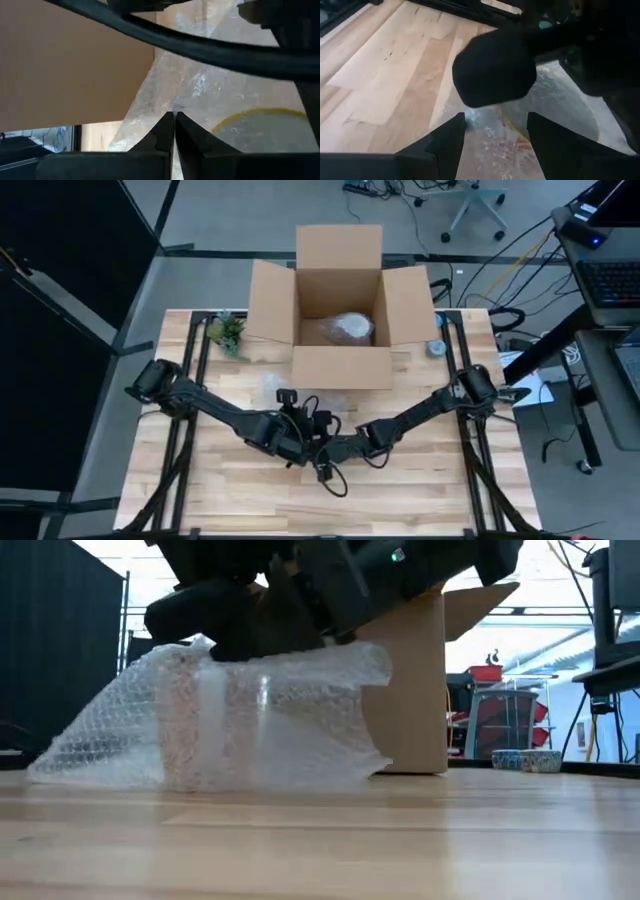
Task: Wrap mug
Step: Wrap the orange mug with bubble wrap
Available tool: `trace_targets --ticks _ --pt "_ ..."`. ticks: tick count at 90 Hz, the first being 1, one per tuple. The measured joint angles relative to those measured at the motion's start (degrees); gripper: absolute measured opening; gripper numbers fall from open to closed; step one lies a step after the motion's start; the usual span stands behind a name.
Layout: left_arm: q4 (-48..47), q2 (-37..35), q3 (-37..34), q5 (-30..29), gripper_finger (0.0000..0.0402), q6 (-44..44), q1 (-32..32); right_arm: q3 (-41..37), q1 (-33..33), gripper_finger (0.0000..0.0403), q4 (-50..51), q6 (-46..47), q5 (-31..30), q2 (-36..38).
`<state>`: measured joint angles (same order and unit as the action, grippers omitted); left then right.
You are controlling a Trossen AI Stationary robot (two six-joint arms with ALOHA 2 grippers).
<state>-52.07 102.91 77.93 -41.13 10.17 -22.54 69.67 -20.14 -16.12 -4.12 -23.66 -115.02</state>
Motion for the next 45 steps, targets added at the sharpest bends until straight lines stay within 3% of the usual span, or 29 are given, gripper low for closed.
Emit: trace_targets --ticks 45 --pt "-20.15 0.0 14.04 1.67 0.0 2.56 -2.95 -0.07 -0.14 0.0201 0.29 -0.1 -0.36 0.15"
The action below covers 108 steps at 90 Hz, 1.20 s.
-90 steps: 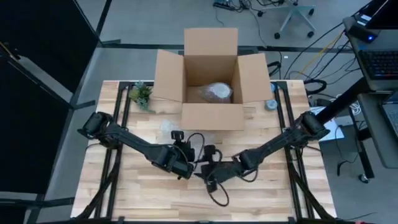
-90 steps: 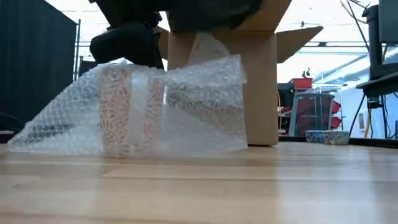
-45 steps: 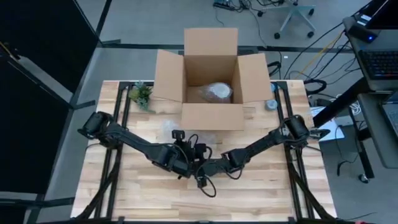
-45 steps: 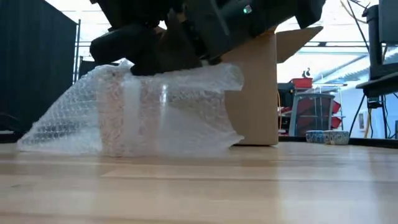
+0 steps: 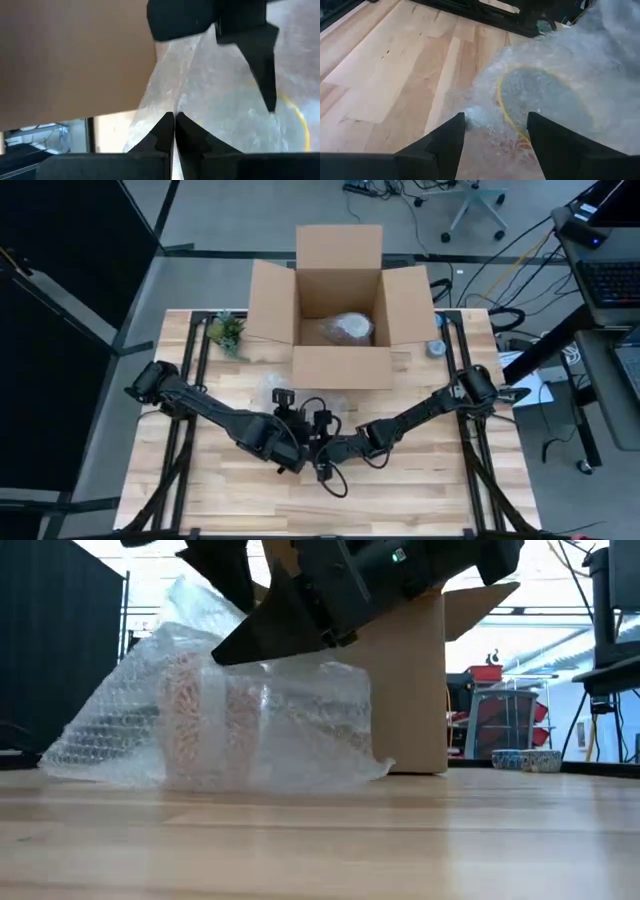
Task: Wrap mug
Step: Wrap the orange mug with bubble wrap
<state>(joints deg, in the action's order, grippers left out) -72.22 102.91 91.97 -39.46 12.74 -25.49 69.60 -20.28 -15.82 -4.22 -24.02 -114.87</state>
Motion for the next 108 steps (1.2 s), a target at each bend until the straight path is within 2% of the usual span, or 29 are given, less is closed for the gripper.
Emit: trace_targets --ticks 14,25,48,60,87,99,108 --pt "-1.61 0.0 1.85 0.14 0.0 -0.53 -0.03 0.02 0.08 0.0201 0.08 0.06 -0.03 0.02" --pt "-3.93 -0.08 2.07 3.09 0.0 -0.67 -0.05 0.2 0.09 0.0201 0.32 0.1 -0.01 0.0" --pt "-0.91 -3.82 2.17 9.62 0.0005 1.55 -0.16 0.2 0.16 0.0201 0.32 0.1 0.01 0.0" --pt "0.01 -7.33 2.16 10.54 0.0034 2.6 -0.16 0.2 0.21 0.0201 0.3 0.11 0.05 0.0" --pt "-2.38 -13.54 1.86 12.51 0.0133 9.69 -0.3 0.2 0.21 0.0201 0.27 0.12 0.05 0.0" --pt "-1.99 -14.89 -1.74 11.93 0.015 10.53 -2.01 0.2 0.21 0.0201 0.27 0.12 0.08 0.0" --pt "0.62 -15.88 -7.35 11.31 0.015 10.58 -2.3 0.2 0.21 0.0201 0.27 0.12 0.08 0.0"
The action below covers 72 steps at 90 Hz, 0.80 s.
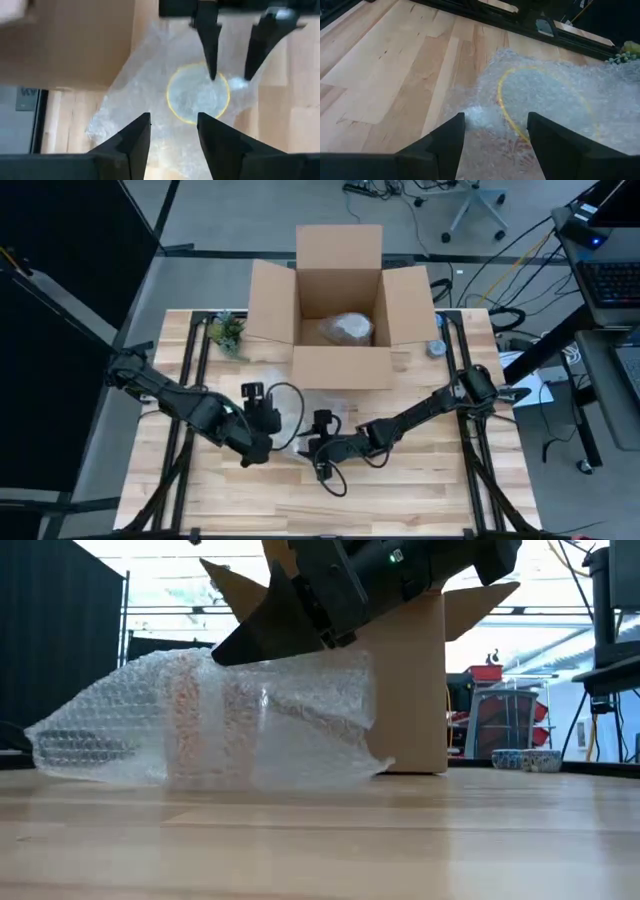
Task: Wrap mug
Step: Wrap the orange mug with bubble wrap
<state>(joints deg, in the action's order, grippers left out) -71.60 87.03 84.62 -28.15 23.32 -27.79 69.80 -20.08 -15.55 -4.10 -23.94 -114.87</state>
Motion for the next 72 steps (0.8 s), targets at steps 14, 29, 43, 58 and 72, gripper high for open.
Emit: trace_targets --ticks 14,29,43,58,72 --pt "17.04 -0.95 -11.36 9.51 0.0141 -5.25 -0.1 0.0 0.0 0.0201 0.0 0.0 0.0 0.0" --pt "25.15 -0.99 -17.73 14.68 0.013 -9.38 0.01 0.0 -0.01 0.0201 0.1 0.0 0.01 0.0" --pt "29.8 -1.01 -21.28 14.51 0.0129 -13.41 1.97 0.0 -0.02 0.0201 0.15 -0.02 -0.02 0.0" --pt "33.56 -0.18 -23.58 15.13 0.0129 -16.84 4.54 0.0 0.07 0.0201 0.15 -0.01 0.0 0.0" --pt "39.85 1.13 -26.84 17.87 0.0129 -18.3 5.68 0.0 0.22 0.0201 0.15 0.12 0.07 0.0"
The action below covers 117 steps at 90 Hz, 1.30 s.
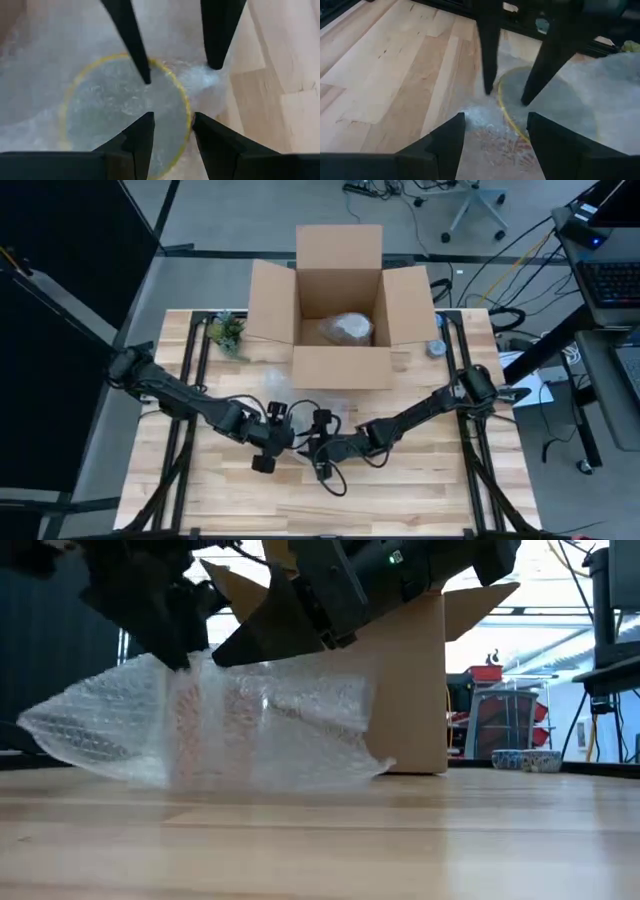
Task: Wrap mug
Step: Wrap the orange mug with bubble wrap
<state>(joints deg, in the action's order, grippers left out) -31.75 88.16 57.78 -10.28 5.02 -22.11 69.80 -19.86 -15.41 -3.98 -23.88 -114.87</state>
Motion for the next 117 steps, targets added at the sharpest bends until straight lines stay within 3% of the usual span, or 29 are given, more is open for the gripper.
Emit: trace_targets --ticks 28,61,95,117 --pt "7.51 1.22 -4.23 -0.2 0.0129 -0.19 0.57 -0.02 0.04 0.0201 -0.3 0.08 0.0 0.0" --pt "9.0 1.83 -4.33 0.28 0.0129 -1.29 1.85 -0.22 -0.02 0.0201 1.2 -0.16 -0.01 1.35" --pt "11.55 5.46 -4.2 0.7 0.0129 -1.59 1.97 -0.15 -2.09 0.0201 18.97 3.66 0.92 13.61" --pt "11.84 5.57 -4.34 0.78 0.0129 -0.99 2.01 -0.09 -3.08 0.0201 31.75 9.77 -0.65 15.04"
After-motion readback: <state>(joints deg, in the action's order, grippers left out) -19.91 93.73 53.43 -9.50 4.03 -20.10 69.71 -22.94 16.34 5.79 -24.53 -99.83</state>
